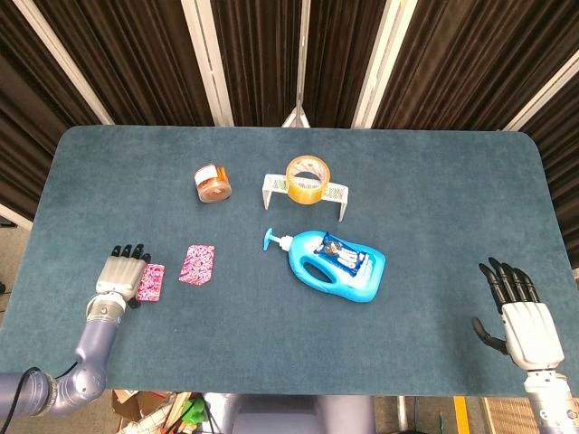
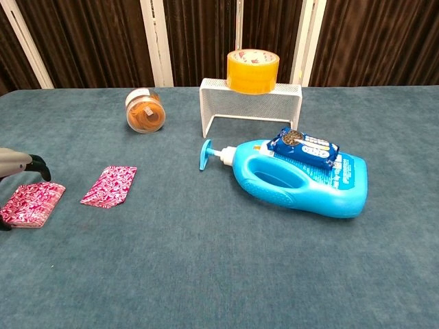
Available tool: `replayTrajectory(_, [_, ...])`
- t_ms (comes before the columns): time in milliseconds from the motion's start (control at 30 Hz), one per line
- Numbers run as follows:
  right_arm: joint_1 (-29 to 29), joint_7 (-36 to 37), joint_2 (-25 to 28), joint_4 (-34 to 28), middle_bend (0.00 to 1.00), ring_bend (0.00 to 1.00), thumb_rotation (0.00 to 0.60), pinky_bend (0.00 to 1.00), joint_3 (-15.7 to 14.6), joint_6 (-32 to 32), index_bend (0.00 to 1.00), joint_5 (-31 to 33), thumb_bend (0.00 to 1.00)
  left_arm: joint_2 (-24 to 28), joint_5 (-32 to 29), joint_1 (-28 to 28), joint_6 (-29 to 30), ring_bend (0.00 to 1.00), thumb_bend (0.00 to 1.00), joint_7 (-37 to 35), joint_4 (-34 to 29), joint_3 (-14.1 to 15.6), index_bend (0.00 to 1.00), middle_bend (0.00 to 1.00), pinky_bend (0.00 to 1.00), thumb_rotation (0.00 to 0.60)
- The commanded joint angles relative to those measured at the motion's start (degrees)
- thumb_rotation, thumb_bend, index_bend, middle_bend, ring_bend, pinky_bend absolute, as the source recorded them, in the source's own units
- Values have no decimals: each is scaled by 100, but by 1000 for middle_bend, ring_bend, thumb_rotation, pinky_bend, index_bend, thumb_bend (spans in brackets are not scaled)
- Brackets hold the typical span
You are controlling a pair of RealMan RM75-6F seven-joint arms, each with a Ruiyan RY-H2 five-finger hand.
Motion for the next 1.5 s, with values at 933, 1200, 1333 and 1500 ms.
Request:
replayTrajectory(933, [-7, 18, -15, 3, 0, 0, 600, 87, 7, 27, 0, -10, 363, 266, 1118, 80, 333, 0, 447, -608, -1145, -267, 546, 0, 0, 600])
replayTrajectory(1200, [-8, 25, -7, 2, 0, 0, 600, 87, 20, 23, 0, 17, 363, -138, 1043, -57, 282, 0, 446, -268, -1216, -84, 526, 0, 0, 600])
replayTrajectory(1333, [-5, 45, -2, 5, 0, 0, 600, 87, 27, 22, 0, 23, 364, -423, 964, -119, 266, 0, 427, -109, -1054, -10, 469, 0, 0, 600])
replayTrajectory(1500, [3, 60, -1, 12, 0, 0, 600, 87, 37, 17, 0, 29, 362, -628, 920, -157, 240, 0, 307, -37, -984, 55, 272, 0, 0, 600])
